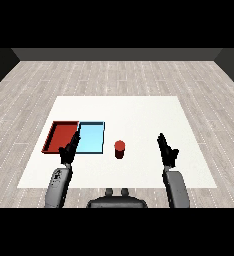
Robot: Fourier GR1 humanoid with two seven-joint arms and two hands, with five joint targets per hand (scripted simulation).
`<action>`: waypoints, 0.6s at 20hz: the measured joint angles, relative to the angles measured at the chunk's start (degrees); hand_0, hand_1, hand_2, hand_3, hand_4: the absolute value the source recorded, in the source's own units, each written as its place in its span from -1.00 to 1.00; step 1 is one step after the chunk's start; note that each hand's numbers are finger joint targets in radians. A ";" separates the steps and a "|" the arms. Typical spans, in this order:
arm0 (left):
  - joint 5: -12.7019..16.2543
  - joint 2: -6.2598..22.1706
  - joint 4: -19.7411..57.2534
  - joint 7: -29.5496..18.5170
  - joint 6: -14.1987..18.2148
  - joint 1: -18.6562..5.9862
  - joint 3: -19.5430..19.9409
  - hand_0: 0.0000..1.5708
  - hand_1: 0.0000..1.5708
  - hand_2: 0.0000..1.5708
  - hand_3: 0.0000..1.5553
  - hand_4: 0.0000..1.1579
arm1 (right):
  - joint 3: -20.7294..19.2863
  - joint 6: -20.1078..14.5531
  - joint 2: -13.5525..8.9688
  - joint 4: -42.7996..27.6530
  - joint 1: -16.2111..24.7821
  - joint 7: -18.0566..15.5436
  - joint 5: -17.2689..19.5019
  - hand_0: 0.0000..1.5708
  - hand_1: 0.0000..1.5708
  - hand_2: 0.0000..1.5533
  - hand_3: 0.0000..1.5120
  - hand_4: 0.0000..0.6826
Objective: Pick the red can and put it in the red box
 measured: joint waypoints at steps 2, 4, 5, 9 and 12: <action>-0.06 -0.33 -0.29 0.23 -0.19 0.02 0.37 -1.00 -1.00 -1.00 -1.00 -1.00 | 0.08 0.69 0.05 -0.83 0.93 -0.24 -0.07 -1.00 -1.00 -1.00 -1.00 -1.00; 0.16 -0.64 -0.90 0.71 -0.23 0.10 0.71 -1.00 -1.00 -1.00 -1.00 -1.00 | 0.46 1.84 -0.03 -2.50 2.79 -0.69 -0.37 -1.00 -1.00 -1.00 -1.00 -1.00; 0.35 -0.78 -1.29 1.00 -0.22 0.15 0.87 -1.00 -1.00 -1.00 -1.00 -1.00 | 0.72 2.53 -0.12 -3.51 3.94 -1.00 -0.57 -1.00 -1.00 -1.00 -1.00 -1.00; 1.88 -1.39 -5.48 -5.32 -0.26 -1.91 2.44 -1.00 -1.00 -1.00 -1.00 -1.00 | 2.06 4.33 1.14 -6.91 3.97 -8.16 -1.65 -1.00 -1.00 -1.00 -1.00 -1.00; 2.50 -1.91 -6.50 -12.14 -0.90 -1.04 3.15 -1.00 -1.00 -1.00 -1.00 -1.00 | 1.67 6.98 0.68 -8.66 6.41 -14.60 -3.36 -1.00 -1.00 -1.00 -1.00 -1.00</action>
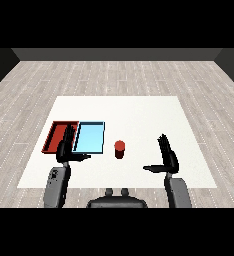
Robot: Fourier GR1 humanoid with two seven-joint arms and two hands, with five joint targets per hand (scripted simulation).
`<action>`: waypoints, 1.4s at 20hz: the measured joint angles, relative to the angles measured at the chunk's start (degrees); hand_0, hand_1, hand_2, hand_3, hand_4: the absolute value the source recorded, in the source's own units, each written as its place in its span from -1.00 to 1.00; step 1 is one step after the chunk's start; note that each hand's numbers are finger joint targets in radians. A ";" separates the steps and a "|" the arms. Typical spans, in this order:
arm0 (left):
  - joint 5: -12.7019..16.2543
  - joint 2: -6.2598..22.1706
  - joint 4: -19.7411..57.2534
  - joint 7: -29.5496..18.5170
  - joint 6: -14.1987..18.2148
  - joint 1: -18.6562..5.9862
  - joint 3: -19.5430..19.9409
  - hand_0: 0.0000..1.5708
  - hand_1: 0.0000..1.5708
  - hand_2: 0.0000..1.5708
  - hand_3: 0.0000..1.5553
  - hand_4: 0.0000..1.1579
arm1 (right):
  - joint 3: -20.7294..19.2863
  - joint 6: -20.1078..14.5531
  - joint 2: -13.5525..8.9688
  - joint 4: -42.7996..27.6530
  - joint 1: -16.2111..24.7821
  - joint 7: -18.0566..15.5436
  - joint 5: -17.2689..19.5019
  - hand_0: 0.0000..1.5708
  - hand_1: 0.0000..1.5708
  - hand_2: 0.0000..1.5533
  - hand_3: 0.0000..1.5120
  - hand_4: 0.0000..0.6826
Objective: Pick the red can and put it in the red box
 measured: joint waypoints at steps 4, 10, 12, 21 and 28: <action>-0.42 -1.24 0.60 -6.75 -0.32 1.68 -0.32 -1.00 -1.00 -1.00 -1.00 -1.00 | -1.08 2.56 -0.66 -0.44 1.89 -5.05 -1.54 -1.00 -1.00 -1.00 -1.00 -1.00; -0.94 -1.69 0.57 -9.31 -0.36 2.03 -0.50 -1.00 -1.00 -1.00 -1.00 -1.00 | -1.01 3.64 -0.22 -1.26 3.48 -7.31 -0.92 -1.00 -1.00 -1.00 -1.00 -1.00; -1.88 -2.04 -0.06 -9.22 0.26 2.53 -1.13 -1.00 -1.00 -1.00 -1.00 -1.00 | -1.02 3.87 -0.05 -0.23 3.93 -8.94 -0.27 -1.00 -1.00 -1.00 -1.00 -1.00; -1.17 -1.10 2.22 -10.82 -0.27 1.24 0.95 -1.00 -1.00 -1.00 -1.00 -1.00 | -1.40 4.32 0.25 0.59 0.48 -5.91 -0.39 -1.00 -1.00 -1.00 -1.00 -1.00; -1.06 -1.11 3.21 -11.62 -0.39 1.41 1.41 -1.00 -1.00 -1.00 -1.00 -1.00 | -0.61 2.62 2.06 4.26 -5.57 -2.08 -0.80 -1.00 -1.00 -1.00 -1.00 -1.00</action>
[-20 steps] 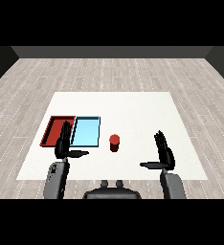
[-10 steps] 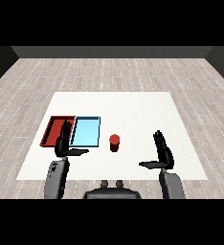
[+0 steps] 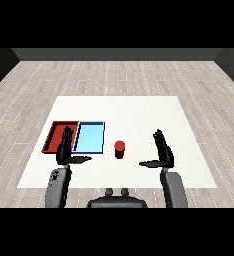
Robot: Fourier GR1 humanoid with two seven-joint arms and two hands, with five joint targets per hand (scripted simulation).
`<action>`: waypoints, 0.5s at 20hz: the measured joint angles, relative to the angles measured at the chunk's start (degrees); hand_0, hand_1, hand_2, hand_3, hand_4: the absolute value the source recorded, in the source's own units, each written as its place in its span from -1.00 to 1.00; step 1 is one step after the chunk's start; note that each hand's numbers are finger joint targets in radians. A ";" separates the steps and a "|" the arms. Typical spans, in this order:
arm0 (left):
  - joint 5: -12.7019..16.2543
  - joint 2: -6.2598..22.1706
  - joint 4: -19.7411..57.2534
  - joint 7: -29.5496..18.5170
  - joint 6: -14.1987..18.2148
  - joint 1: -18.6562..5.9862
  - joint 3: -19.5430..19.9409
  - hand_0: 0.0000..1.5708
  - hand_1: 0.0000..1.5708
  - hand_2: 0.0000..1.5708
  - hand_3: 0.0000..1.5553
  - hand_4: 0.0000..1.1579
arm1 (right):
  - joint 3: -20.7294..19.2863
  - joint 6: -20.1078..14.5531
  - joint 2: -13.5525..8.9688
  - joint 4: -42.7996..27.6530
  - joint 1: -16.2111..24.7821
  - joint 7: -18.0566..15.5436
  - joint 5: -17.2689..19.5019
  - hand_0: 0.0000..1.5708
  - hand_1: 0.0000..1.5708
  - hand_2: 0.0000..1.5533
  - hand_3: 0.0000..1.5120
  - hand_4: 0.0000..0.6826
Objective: Pick the red can and put it in the red box
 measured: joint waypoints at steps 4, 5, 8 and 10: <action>-0.26 -0.29 0.19 0.84 0.41 -0.64 -0.26 -1.00 -1.00 -1.00 -1.00 -1.00 | 0.75 -1.07 1.01 4.94 -3.57 -0.31 -0.70 -1.00 -1.00 -1.00 -1.00 -1.00; 0.11 -0.33 -0.43 1.09 0.32 -0.32 -0.19 -1.00 -1.00 -1.00 -1.00 -1.00 | 1.40 -1.42 1.14 5.51 -3.36 -0.75 -1.07 -1.00 -1.00 -1.00 -1.00 -1.00; -0.01 -0.51 0.05 1.60 0.76 -1.46 -0.24 -1.00 -1.00 -1.00 -1.00 -1.00 | 3.60 -3.38 1.40 8.90 -5.16 -1.80 -2.20 -1.00 -1.00 -1.00 -1.00 -1.00; 0.48 -0.24 -0.24 2.25 0.44 -1.48 -0.04 -1.00 -1.00 -1.00 -1.00 -1.00 | 5.35 -5.36 1.49 10.64 -6.76 -1.97 -2.91 -1.00 -1.00 -1.00 -1.00 -1.00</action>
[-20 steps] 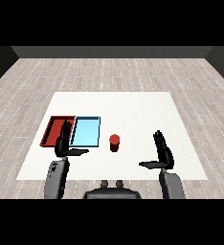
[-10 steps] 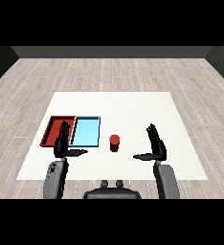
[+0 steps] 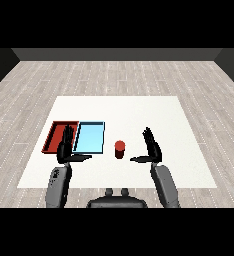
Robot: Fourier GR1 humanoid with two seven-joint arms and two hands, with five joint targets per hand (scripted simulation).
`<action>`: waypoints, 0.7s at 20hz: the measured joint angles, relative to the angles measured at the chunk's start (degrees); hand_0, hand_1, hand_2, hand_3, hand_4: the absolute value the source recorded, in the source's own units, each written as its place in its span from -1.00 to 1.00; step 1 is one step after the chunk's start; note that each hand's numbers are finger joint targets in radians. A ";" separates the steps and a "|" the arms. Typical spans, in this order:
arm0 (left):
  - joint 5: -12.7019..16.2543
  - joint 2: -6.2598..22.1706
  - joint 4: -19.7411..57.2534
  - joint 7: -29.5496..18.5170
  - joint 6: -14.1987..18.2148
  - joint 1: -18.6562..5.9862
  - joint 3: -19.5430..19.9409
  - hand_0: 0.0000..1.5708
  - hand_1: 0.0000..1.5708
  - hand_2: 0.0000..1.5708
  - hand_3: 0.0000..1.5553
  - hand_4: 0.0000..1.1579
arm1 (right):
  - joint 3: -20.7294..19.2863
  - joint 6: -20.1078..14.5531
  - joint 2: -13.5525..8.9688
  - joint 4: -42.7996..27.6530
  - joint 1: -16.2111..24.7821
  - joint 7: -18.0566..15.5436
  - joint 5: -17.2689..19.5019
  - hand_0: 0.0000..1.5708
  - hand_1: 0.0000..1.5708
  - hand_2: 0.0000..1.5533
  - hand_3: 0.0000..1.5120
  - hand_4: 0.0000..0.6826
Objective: Pick the red can and put it in the red box
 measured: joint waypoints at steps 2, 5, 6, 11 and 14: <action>0.88 0.59 -0.62 0.27 -0.52 0.42 0.87 -1.00 -1.00 -1.00 -1.00 -1.00 | 0.65 -0.41 0.06 2.20 -0.99 -0.97 -1.08 -1.00 -1.00 -1.00 -1.00 -1.00; 0.63 0.19 -0.43 -1.03 -0.69 1.44 0.45 -1.00 -1.00 -1.00 -1.00 -1.00 | 3.31 -2.48 0.10 4.66 -1.74 -2.31 -2.08 -1.00 -1.00 -1.00 -1.00 -1.00; 0.59 0.16 -0.43 -1.77 -0.86 2.10 0.44 -1.00 -1.00 -1.00 -1.00 -1.00 | 3.44 -2.59 0.11 3.69 -1.27 -1.36 -2.07 -1.00 -1.00 -1.00 -1.00 -1.00; 0.47 -0.15 -0.81 -1.33 -0.81 2.06 -0.09 -1.00 -1.00 -1.00 -1.00 -1.00 | 6.92 -4.95 0.14 7.04 -1.50 -4.88 -3.54 -1.00 -1.00 -1.00 -1.00 -1.00; 1.45 0.20 0.21 -1.89 -1.53 1.47 0.73 -1.00 -1.00 -1.00 -1.00 -1.00 | 8.69 -6.12 0.14 8.01 -1.79 -5.59 -4.82 -1.00 -1.00 -1.00 -1.00 -1.00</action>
